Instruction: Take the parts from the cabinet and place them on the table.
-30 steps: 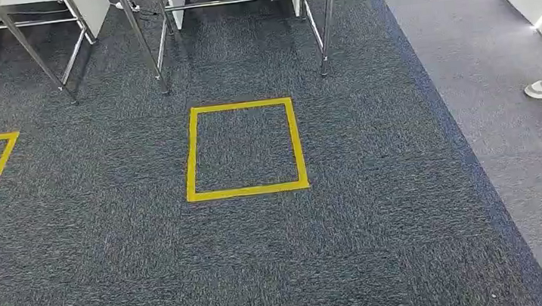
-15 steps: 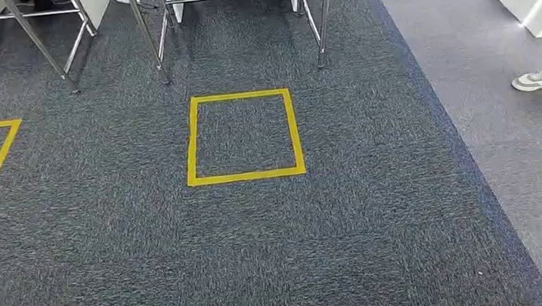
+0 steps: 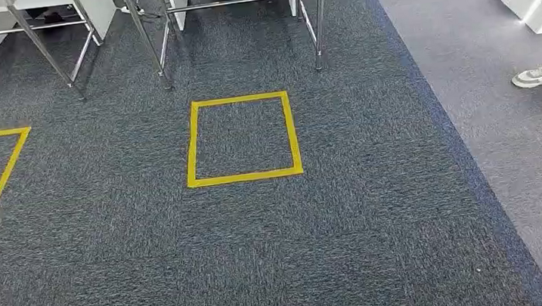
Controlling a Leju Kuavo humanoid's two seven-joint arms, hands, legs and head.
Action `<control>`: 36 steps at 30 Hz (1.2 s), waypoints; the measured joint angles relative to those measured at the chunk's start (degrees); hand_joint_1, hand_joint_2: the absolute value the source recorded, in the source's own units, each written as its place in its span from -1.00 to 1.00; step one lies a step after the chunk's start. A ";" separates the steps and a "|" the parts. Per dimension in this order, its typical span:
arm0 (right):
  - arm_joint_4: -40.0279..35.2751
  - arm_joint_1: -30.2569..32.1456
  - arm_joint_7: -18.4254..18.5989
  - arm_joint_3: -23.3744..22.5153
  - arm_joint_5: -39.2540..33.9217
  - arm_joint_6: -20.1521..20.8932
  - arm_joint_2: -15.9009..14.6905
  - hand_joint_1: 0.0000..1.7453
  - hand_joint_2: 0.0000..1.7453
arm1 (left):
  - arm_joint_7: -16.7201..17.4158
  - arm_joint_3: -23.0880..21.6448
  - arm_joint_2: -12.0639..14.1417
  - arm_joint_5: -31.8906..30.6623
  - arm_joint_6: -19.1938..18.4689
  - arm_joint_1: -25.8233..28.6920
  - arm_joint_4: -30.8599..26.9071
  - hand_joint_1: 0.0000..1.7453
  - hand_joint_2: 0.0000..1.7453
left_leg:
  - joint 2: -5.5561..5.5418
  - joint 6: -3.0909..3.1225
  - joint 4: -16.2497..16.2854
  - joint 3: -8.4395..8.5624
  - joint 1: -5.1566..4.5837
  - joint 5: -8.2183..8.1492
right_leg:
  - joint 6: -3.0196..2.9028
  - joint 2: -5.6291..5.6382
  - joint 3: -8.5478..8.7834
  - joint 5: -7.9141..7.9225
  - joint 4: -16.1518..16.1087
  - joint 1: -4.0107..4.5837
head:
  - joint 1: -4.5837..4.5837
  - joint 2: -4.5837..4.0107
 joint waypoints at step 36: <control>0.00 0.02 -0.37 0.48 -0.35 0.07 0.00 -1.00 -1.00 | -3.41 0.00 -0.13 0.33 -1.14 -0.60 0.00 -1.00 -1.00 | 0.00 -0.20 0.22 -0.41 -0.02 -0.12 | 0.10 0.01 -0.26 0.04 0.02 -0.05 | 0.00 0.02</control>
